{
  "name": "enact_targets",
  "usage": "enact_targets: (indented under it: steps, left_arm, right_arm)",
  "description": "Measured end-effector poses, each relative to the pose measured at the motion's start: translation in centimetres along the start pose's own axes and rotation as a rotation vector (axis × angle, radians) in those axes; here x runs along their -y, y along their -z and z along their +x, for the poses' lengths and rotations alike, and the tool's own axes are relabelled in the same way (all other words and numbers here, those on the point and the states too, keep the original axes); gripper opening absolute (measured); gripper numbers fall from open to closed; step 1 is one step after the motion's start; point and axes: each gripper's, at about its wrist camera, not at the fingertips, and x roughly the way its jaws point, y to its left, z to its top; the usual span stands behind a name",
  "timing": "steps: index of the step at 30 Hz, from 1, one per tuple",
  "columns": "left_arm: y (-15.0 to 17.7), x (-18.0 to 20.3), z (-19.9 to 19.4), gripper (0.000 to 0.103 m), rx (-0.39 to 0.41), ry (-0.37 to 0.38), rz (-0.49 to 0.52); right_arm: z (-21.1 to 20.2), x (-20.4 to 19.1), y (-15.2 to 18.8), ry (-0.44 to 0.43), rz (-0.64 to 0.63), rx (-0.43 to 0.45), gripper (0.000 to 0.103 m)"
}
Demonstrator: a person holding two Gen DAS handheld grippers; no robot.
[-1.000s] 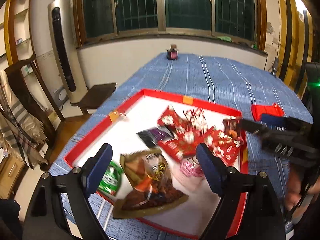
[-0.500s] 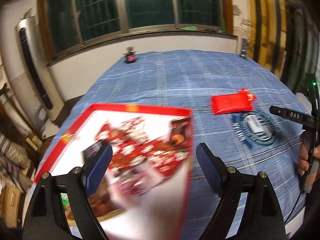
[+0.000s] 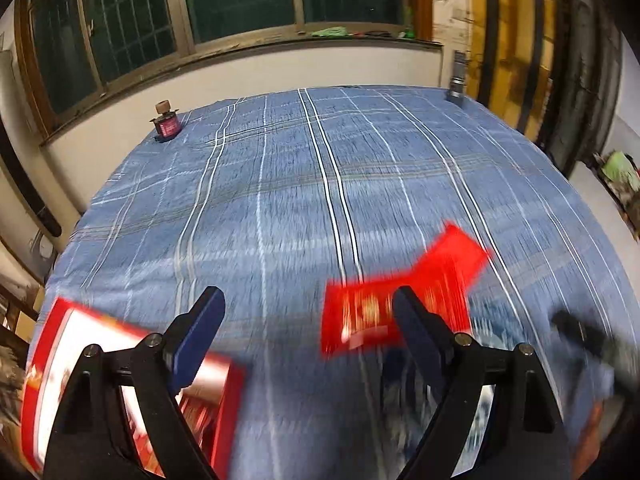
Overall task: Organize snacks
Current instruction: 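Move both open tools to the long red gold-lettered packets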
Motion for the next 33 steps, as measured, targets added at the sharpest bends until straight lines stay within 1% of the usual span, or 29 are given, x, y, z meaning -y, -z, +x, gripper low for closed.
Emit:
enact_targets:
  steps: [2, 4, 6, 8, 11, 12, 14, 15, 16, 18, 20, 21, 22, 24, 25, 26, 28, 29, 31, 32, 33]
  left_arm:
    - [-1.4, 0.5, 2.1, 0.086, -0.021, -0.022, -0.016]
    - [-2.8, 1.6, 4.2, 0.086, -0.033, -0.018, -0.003]
    - [-3.2, 2.6, 5.8, 0.086, -0.061, -0.014, 0.005]
    - [-3.4, 3.8, 7.5, 0.086, -0.076, 0.010, -0.001]
    - [-3.0, 5.4, 8.7, 0.086, -0.080, 0.042, 0.015]
    - [-2.3, 6.0, 8.8, 0.086, -0.085, 0.073, 0.017]
    - [-1.2, 6.7, 8.6, 0.086, -0.068, 0.118, 0.012]
    - [-0.3, 6.7, 8.2, 0.086, -0.069, 0.158, -0.001]
    - [0.1, 6.7, 8.0, 0.087, -0.076, 0.182, -0.017]
    - [1.5, 6.6, 6.7, 0.087, -0.078, 0.178, 0.003]
    - [2.9, 6.2, 5.4, 0.090, -0.103, 0.216, 0.001]
    - [4.0, 6.1, 4.4, 0.091, -0.114, 0.223, 0.023]
    - [5.0, 6.1, 3.5, 0.093, -0.118, 0.218, 0.044]
    - [7.0, 5.8, 1.7, 0.099, -0.137, 0.223, 0.050]
    - [8.1, 5.8, 0.7, 0.103, -0.159, 0.220, 0.066]
    - [8.9, 5.8, -0.1, 0.103, -0.194, 0.224, 0.081]
    - [10.7, 5.6, -2.0, 0.103, -0.212, 0.234, 0.088]
    - [11.5, 5.6, -2.8, 0.103, -0.216, 0.253, 0.093]
    - [12.6, 5.3, -4.2, 0.103, -0.250, 0.307, 0.102]
    - [12.9, 4.8, -4.9, 0.103, -0.252, 0.321, 0.080]
    - [13.2, 3.8, -5.9, 0.103, -0.235, 0.331, 0.040]
  right_arm:
    - [0.0, 0.0, 0.1, -0.008, -0.003, -0.010, 0.076]
    - [0.0, -0.3, 0.2, -0.002, -0.013, -0.009, 0.076]
    - [0.2, -0.7, 0.2, -0.005, -0.022, -0.015, 0.076]
    - [0.3, -0.8, 0.2, -0.002, -0.025, -0.016, 0.076]
    - [0.3, -0.6, 0.2, 0.002, -0.020, -0.012, 0.076]
    - [0.3, -0.6, 0.1, 0.004, -0.019, -0.009, 0.076]
    - [0.2, -0.6, 0.1, 0.012, -0.020, -0.004, 0.076]
    - [0.2, -0.6, 0.0, 0.014, -0.020, -0.003, 0.076]
    - [0.2, -0.6, 0.0, 0.016, -0.019, -0.002, 0.076]
    - [0.2, -0.5, -0.1, 0.018, -0.018, -0.001, 0.076]
    - [0.1, -0.5, -0.1, 0.023, -0.019, 0.001, 0.076]
    - [0.0, -0.5, -0.1, 0.028, -0.018, 0.005, 0.076]
    - [0.0, -0.4, -0.1, 0.032, -0.014, 0.009, 0.076]
    - [-0.1, -0.1, -0.3, 0.033, -0.004, 0.014, 0.076]
    - [-0.1, 0.1, -0.3, 0.031, 0.002, 0.014, 0.076]
    - [-0.1, 0.1, -0.3, 0.030, 0.006, 0.017, 0.076]
    - [-0.2, 0.1, -0.3, 0.035, 0.002, 0.019, 0.076]
    - [-0.1, 0.0, -0.2, 0.036, -0.003, 0.018, 0.076]
    - [-0.1, -0.2, -0.2, 0.033, -0.014, 0.012, 0.076]
    - [0.0, -0.3, -0.2, 0.030, -0.019, 0.010, 0.076]
    - [0.0, -0.4, -0.1, 0.027, -0.024, 0.008, 0.076]
